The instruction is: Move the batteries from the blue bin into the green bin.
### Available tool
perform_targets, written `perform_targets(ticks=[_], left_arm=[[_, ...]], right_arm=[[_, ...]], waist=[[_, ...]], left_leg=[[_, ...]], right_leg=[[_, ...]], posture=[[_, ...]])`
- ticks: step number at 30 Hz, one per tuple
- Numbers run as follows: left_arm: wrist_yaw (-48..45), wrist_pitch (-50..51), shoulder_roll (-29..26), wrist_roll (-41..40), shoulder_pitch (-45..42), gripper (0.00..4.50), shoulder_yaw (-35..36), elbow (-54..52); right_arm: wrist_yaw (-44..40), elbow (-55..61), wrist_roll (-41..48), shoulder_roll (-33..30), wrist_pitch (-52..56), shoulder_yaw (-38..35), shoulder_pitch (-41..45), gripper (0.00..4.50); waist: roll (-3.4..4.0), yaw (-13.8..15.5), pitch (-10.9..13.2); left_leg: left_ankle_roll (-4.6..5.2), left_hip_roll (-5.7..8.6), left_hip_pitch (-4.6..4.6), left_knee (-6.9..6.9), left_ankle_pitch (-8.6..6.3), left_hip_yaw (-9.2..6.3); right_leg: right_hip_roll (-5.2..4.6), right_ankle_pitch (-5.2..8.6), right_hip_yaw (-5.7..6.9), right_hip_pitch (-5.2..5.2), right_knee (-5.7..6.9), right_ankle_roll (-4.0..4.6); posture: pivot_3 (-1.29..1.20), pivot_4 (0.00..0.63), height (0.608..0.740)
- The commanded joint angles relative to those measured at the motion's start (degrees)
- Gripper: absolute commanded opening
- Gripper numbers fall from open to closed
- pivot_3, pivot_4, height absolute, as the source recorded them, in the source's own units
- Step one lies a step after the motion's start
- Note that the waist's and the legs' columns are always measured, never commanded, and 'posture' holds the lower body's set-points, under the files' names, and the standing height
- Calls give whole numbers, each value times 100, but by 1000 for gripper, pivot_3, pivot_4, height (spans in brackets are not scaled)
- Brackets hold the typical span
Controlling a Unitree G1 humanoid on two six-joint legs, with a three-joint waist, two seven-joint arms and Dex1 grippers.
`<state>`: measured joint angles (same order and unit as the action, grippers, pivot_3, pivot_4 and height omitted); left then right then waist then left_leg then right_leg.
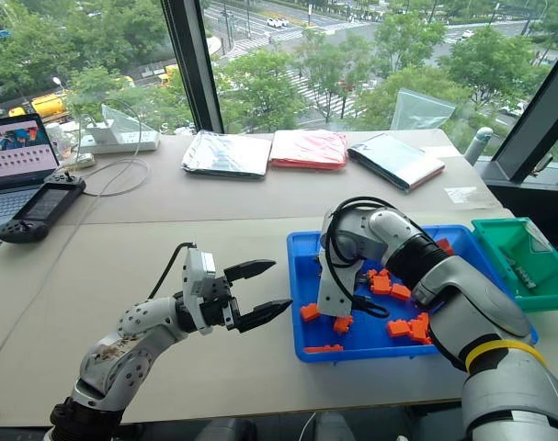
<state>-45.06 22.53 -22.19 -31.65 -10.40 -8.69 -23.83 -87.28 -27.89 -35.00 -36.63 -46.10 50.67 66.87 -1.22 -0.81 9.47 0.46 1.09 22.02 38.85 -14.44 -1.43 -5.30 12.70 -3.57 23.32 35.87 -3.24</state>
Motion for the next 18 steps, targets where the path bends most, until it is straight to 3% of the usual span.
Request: perform_targets(ticks=[1,7,13,18], left_arm=[[-2,-26,44,-53,-95,4500,21,-127],[-74,-25,61,-59,-164,4500,-9,-46],[-135,-29,64,-50,-194,4500,-28,0],[-113,-3,61,-46,-178,4500,-50,-37]], right_arm=[[50,-115,-37,62,55,-45,-164,1480],[-22,-174,455,-76,627,-719,35,1480],[-312,1038,1632,-737,2720,-2083,-403,1480],[578,2312,1839,-1592,5291,-3791,-1475,1480]], waist=[[0,-5,0],[0,-25,2],[0,9,3],[0,72,3]], left_leg=[[0,-1,-7,-2,0,0],[0,-2,-7,-3,0,0],[1,-1,27,-3,-1,-2],[1,-1,85,1,0,-2]], right_leg=[[0,0,1,-7,-2,1],[2,2,1,-4,0,3],[-6,2,5,25,-3,3],[-10,1,5,83,2,3]], posture=[[0,150,740],[0,150,740],[0,150,740],[0,150,740]])
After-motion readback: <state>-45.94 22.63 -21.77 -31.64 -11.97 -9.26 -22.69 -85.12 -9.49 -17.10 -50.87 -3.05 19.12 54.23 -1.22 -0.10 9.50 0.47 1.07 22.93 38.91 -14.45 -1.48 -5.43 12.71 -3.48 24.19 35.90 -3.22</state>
